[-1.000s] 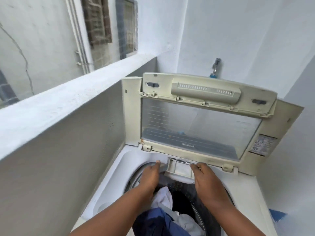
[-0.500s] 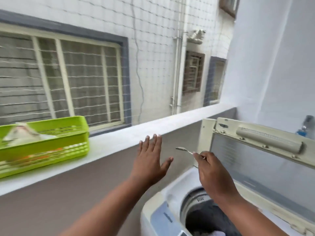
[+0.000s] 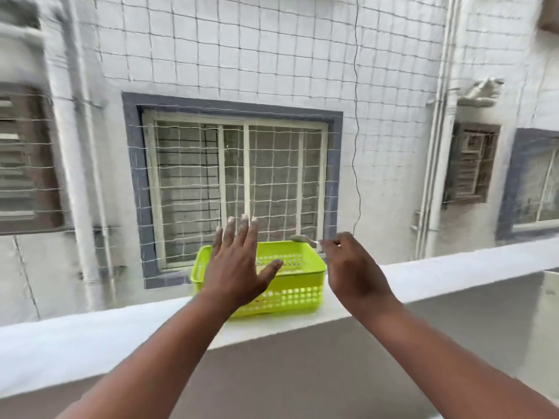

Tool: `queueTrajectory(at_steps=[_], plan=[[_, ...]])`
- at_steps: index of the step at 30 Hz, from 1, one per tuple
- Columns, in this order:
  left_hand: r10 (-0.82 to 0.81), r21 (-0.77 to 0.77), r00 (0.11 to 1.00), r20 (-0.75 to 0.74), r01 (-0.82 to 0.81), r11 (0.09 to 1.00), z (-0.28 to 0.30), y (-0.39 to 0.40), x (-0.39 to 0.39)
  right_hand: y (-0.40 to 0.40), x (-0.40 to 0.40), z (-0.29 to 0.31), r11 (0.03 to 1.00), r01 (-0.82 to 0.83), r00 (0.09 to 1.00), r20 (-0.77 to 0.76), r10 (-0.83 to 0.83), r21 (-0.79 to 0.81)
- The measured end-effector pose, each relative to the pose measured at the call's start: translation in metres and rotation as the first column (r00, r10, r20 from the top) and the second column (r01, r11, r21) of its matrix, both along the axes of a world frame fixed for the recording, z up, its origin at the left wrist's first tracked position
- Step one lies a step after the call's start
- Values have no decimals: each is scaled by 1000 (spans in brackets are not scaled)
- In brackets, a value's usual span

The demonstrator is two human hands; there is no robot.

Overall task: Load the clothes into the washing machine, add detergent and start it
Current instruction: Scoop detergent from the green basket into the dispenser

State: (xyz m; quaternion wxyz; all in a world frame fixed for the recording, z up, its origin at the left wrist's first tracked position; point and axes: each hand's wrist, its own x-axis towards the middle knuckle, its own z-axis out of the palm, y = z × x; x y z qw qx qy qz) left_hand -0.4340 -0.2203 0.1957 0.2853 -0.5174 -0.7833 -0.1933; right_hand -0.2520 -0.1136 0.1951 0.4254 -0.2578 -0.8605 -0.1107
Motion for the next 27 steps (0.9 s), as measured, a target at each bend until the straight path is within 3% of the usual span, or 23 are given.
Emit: queueTrajectory(at_steps=[6,9,15,18,21,23,25,27], plan=[[-27,-43,998,-63,24,999,5,19,-67,14,-82,7,958,223,958,222,-181,-182],[-73,-51,996,-42,71,996,6,32,-78,20,-103,16,859,354,921,296,-253,-369],[-174,-128,980,-98,161,979,1,40,-78,44,-121,21,635,419,908,315,-277,-649],[-175,-160,984,-43,166,973,1,41,-79,48,-130,25,596,535,834,488,-258,-598],[-185,-184,983,19,185,965,0,42,-80,43,-138,29,591,691,609,776,-165,-417],[-187,-200,981,43,192,961,-1,43,-81,43,-141,28,606,721,497,860,-113,-337],[-181,-214,982,54,189,958,-1,44,-82,41,-142,27,634,715,463,879,-111,-296],[-181,-224,982,59,189,956,-2,44,-82,40,-143,23,635,708,486,865,-121,-309]])
